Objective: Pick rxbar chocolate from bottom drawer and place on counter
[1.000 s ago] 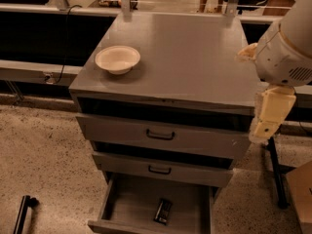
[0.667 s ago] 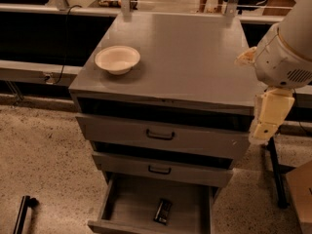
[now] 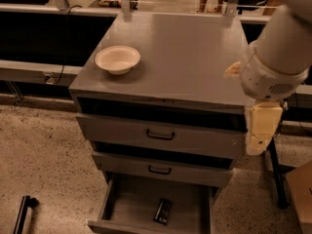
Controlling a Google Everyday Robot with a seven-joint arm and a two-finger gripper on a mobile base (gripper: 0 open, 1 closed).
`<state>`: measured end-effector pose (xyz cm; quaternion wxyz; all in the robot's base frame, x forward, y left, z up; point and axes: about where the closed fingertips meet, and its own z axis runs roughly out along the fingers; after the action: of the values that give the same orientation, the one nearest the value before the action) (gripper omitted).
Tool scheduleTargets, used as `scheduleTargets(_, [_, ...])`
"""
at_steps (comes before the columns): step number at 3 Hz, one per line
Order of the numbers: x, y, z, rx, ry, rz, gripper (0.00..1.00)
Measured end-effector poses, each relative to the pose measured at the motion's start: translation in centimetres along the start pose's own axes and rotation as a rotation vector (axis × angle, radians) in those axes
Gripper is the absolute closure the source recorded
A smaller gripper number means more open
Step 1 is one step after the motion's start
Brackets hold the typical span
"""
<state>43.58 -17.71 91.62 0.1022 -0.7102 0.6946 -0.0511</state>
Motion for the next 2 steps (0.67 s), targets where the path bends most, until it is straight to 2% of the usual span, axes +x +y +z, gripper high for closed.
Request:
scheduleTargets(1, [0.7, 2.8, 4.6, -0.06, 0.057, -0.141, 0.0])
scheduleTargets(2, [0.9, 3.5, 6.6, -0.064, 0.057, -0.267, 0.0])
